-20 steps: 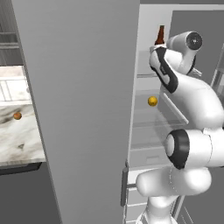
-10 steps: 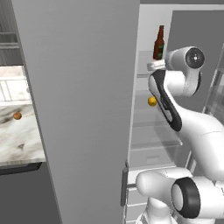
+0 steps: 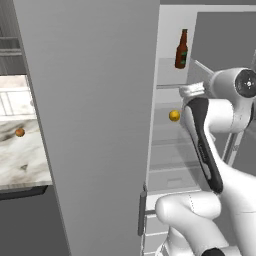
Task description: Place the beer on the top shelf of the fridge to keep it out of children's reach, and place the lemon and apple on lower shelves for easy access.
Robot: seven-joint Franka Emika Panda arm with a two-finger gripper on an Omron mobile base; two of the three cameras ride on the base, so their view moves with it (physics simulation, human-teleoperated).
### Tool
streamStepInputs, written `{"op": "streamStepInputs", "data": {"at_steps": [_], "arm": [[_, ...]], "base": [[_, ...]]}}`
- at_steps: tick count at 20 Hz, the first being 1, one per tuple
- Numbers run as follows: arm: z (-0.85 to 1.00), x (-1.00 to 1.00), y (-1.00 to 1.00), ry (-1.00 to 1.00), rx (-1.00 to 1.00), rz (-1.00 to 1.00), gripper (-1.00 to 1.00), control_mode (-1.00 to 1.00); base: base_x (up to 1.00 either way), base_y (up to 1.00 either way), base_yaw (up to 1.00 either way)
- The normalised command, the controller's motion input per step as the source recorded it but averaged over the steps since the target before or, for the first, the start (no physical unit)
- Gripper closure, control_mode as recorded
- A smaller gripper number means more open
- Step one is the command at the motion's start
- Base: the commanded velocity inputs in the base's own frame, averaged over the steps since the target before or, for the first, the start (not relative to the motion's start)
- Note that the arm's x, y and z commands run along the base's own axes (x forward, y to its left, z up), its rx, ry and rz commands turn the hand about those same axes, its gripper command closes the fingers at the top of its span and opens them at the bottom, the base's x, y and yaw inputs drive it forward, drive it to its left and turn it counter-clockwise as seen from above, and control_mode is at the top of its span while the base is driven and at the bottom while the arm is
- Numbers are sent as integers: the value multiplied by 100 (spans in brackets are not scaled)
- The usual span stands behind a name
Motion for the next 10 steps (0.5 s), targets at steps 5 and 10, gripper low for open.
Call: {"op": "streamStepInputs", "data": {"at_steps": [5,10], "arm": [[0,-52,2,2,0,5,-100,-100],[-3,-37,5,0,0,9,-100,100]], "base": [[0,0,0],[-11,8,4]]}}
